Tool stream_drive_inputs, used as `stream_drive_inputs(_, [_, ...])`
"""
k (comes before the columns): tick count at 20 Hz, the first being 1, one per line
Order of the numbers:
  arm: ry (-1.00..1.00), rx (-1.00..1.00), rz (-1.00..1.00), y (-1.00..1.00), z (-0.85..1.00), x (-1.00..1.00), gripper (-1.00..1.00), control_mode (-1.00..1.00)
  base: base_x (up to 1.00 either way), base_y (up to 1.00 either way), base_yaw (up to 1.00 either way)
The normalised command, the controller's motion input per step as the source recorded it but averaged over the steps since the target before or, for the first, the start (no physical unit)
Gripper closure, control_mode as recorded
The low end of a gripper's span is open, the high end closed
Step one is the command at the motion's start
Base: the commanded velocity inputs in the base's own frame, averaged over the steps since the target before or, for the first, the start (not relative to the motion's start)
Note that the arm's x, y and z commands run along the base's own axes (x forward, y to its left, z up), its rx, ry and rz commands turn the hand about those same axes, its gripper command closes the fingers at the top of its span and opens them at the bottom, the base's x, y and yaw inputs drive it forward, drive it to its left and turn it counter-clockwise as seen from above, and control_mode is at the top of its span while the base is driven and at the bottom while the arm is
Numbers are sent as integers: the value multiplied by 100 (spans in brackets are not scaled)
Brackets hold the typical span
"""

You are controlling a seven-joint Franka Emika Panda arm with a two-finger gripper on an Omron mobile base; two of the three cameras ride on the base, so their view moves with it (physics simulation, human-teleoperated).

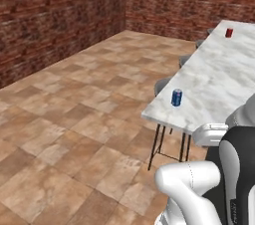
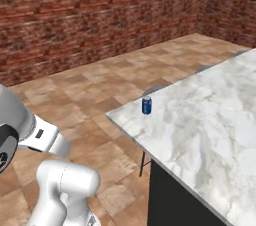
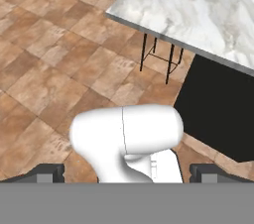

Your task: Four empty soda cans are scattered around the kitchen. Gather all the cans and cluster them next to the stove for recycling.

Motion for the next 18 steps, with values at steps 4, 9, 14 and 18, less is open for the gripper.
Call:
stream_drive_inputs(4, [0, 0, 0, 0, 0, 0, -100, 100, 46, 0, -30])
stream_drive_inputs(9, [0, 0, 0, 0, 0, 0, -100, 100, 59, 3, -30])
stream_drive_inputs(14, [0, 0, 0, 0, 0, 0, -100, 100, 83, 5, -28])
stream_drive_inputs(18, [0, 0, 0, 0, 0, 0, -100, 100, 89, 16, -26])
